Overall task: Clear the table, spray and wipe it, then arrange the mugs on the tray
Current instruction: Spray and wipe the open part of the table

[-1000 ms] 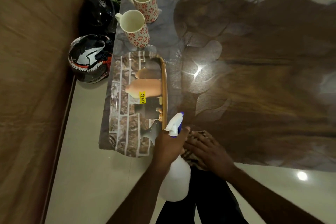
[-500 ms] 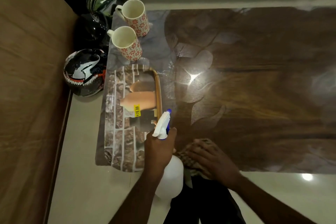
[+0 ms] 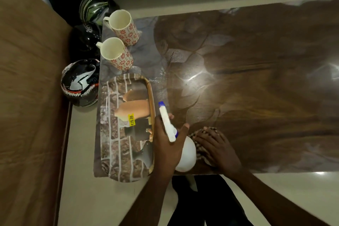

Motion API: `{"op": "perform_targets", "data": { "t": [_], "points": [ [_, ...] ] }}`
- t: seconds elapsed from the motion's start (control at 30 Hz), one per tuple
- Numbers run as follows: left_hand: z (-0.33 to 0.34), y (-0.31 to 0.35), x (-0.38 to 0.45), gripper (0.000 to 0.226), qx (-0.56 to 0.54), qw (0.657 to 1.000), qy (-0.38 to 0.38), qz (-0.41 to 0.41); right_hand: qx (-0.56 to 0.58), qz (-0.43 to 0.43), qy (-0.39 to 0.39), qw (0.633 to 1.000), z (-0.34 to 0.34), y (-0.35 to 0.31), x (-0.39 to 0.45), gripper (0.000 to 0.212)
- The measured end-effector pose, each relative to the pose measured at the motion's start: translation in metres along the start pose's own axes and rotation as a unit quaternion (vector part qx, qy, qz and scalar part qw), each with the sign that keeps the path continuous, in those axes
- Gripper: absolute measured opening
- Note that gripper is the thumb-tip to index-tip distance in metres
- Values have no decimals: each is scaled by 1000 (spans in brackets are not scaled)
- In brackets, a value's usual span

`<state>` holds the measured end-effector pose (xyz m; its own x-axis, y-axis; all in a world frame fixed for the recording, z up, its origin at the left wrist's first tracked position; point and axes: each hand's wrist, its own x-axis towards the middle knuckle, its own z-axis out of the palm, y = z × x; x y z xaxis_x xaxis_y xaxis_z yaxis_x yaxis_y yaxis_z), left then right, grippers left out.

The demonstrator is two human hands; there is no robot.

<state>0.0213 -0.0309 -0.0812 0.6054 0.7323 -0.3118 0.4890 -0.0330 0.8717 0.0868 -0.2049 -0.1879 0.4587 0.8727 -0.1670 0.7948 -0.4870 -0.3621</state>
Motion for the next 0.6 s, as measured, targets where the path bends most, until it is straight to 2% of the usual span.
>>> {"op": "perform_targets", "data": {
  "t": [0.07,0.27,0.37,0.47,0.6],
  "points": [
    [-2,9,3,60,31,997,7,67,6,10,-10,1000,-10,7,-9,71],
    [5,36,26,53,84,974,67,202,16,48,0,999,-39,24,-21,60],
    [28,53,42,58,47,975,41,214,25,78,13,997,-48,39,-20,61],
    [63,72,54,64,21,983,-13,183,21,98,30,995,-60,61,-27,63],
    [142,101,57,64,32,979,-86,184,23,146,76,986,-77,102,-58,61]
  ]
}}
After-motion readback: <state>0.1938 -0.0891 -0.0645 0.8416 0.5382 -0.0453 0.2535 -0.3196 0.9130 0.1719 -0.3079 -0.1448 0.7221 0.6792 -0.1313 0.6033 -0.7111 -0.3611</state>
